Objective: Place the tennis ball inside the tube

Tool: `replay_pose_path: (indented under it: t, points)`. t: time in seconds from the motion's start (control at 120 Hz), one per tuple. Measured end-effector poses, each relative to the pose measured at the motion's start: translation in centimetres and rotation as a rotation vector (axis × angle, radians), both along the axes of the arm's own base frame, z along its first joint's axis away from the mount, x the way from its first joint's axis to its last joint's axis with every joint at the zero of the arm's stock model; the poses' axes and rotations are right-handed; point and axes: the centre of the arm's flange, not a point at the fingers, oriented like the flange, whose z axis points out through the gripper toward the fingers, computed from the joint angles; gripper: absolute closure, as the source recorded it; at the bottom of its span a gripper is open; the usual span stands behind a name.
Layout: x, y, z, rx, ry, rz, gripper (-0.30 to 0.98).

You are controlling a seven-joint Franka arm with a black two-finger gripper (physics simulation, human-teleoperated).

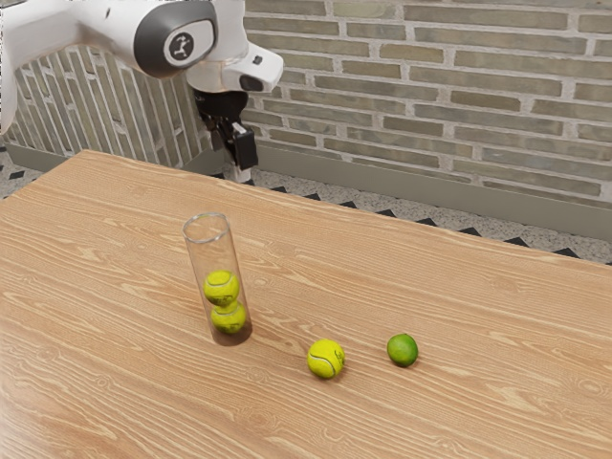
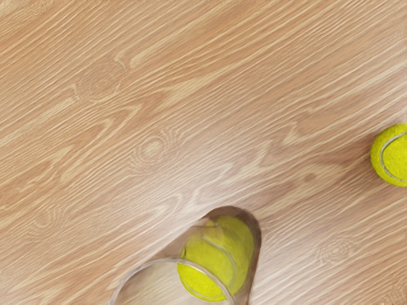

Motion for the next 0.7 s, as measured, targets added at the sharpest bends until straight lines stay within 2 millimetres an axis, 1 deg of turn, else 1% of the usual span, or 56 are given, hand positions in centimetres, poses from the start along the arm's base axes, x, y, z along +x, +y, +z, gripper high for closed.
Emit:
replay_pose_path:
  t: [0.075,0.183,0.267,0.375,0.433,0.55,0.625,0.7]
  points:
    - [0.0,-1.1,-0.4,-0.009,0.011,-0.035,0.00]
    - [-0.1,-3.0,-1.9,-0.089,0.056,-0.072,0.00]
    - [-0.5,-5.3,-3.3,-0.146,0.097,-0.113,0.00]
    - [-2.0,-8.3,-6.9,-0.213,0.191,-0.154,0.00]
    - [-2.6,-9.0,-8.8,-0.247,0.234,-0.158,0.00]
    - [-4.0,-9.2,-12.9,-0.310,0.321,-0.133,0.00]
    - [-5.4,-11.0,-15.8,-0.333,0.359,-0.141,0.00]
    - [-6.1,-12.8,-17.7,-0.348,0.370,-0.151,0.00]
